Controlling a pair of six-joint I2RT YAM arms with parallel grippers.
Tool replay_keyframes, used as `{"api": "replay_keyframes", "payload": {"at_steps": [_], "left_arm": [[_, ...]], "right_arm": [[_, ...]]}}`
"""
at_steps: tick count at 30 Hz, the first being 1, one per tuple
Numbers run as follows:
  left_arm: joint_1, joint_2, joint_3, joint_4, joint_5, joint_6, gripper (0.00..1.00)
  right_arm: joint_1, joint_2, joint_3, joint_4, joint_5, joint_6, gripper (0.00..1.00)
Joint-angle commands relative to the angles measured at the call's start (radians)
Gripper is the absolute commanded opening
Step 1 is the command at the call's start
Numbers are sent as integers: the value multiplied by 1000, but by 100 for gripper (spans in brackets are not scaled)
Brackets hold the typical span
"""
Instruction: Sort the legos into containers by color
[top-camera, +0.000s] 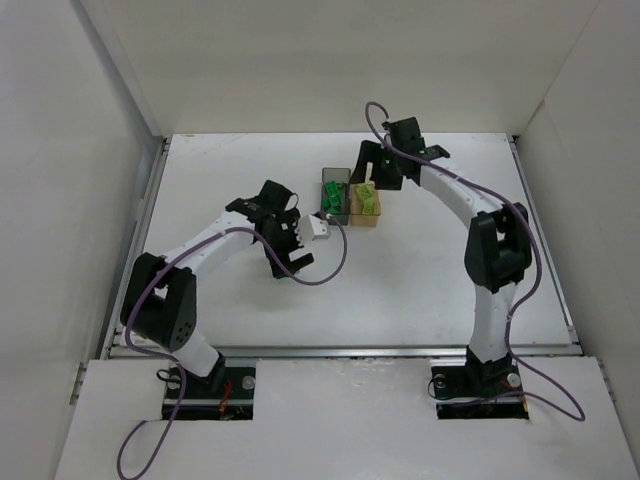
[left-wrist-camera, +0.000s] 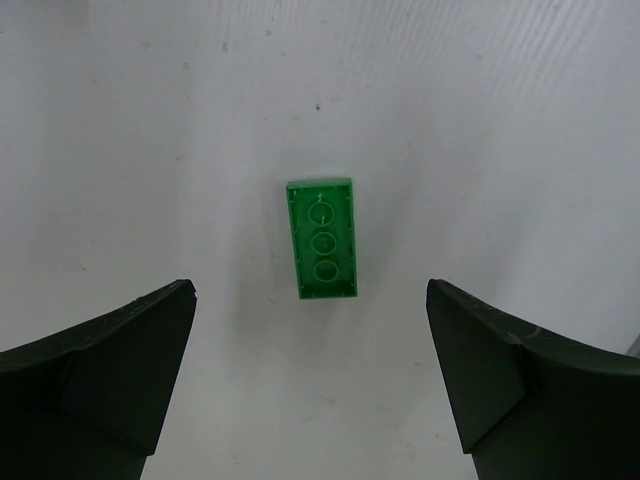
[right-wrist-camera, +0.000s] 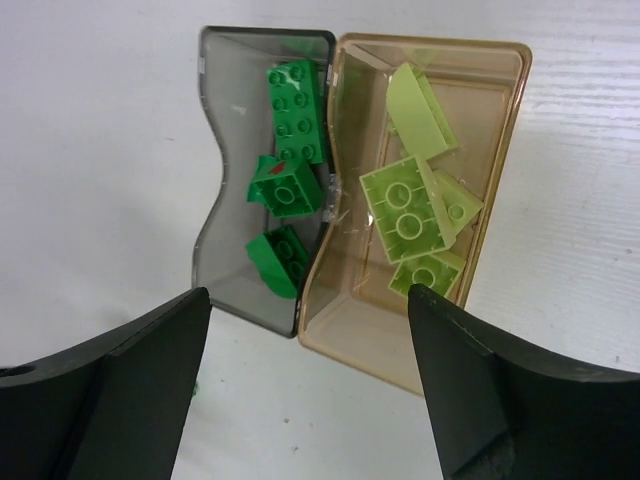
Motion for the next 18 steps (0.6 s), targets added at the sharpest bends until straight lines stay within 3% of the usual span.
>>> {"api": "replay_keyframes", "payload": {"at_steps": [1,14,18], "left_arm": [[-24,9,-42,113,-95,86,100],[-66,158,-109,181,-126,155,100],[-66,192,-109,181,-142,155,82]], "right_arm": [[7,-133,32,4,21,-46,85],[7,-351,-146,45,30,-74,85],[7,-374,-159,45,39,-74,85]]}}
